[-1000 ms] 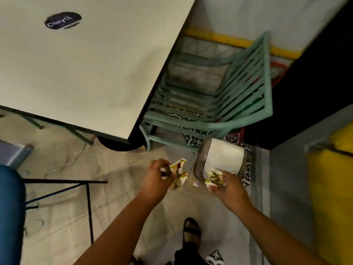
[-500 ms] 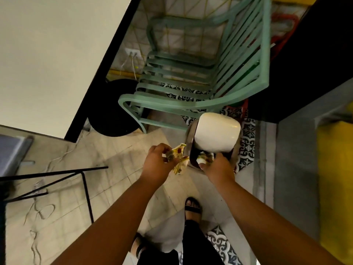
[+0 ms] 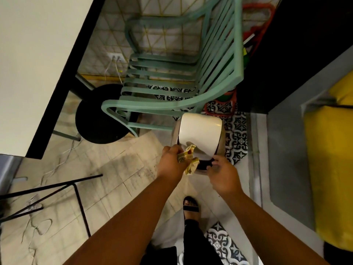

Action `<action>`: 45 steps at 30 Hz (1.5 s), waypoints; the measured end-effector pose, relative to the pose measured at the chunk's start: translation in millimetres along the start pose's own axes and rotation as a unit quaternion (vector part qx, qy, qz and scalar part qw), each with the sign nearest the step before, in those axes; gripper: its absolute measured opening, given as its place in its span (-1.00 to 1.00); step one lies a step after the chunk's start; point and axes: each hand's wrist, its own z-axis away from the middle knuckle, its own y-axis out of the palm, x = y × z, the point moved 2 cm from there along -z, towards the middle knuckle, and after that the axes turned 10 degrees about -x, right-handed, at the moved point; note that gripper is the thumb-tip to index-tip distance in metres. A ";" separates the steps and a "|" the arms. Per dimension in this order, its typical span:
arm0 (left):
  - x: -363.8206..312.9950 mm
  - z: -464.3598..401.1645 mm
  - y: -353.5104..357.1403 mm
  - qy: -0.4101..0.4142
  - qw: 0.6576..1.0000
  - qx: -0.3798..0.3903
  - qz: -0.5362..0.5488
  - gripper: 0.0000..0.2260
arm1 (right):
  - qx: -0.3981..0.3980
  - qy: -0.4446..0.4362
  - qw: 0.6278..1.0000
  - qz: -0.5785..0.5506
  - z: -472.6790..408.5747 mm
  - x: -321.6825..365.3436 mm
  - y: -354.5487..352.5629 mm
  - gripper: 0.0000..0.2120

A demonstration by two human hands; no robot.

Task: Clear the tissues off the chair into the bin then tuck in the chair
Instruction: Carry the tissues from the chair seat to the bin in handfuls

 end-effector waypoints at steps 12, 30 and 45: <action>-17.2 -5.8 53.2 -0.048 0.998 0.047 0.013 -0.57 | -0.041 0.000 0.998 -0.043 3.1 -20.0 -27.8 -0.73; 104.8 48.9 -150.5 -0.111 0.988 -0.046 0.095 -0.60 | 0.198 -0.206 0.942 0.175 93.3 137.3 108.3 -0.47; 296.0 229.8 -448.4 -0.160 0.917 -0.316 0.180 -0.75 | 0.340 -0.377 0.845 0.169 337.0 268.1 324.8 -0.60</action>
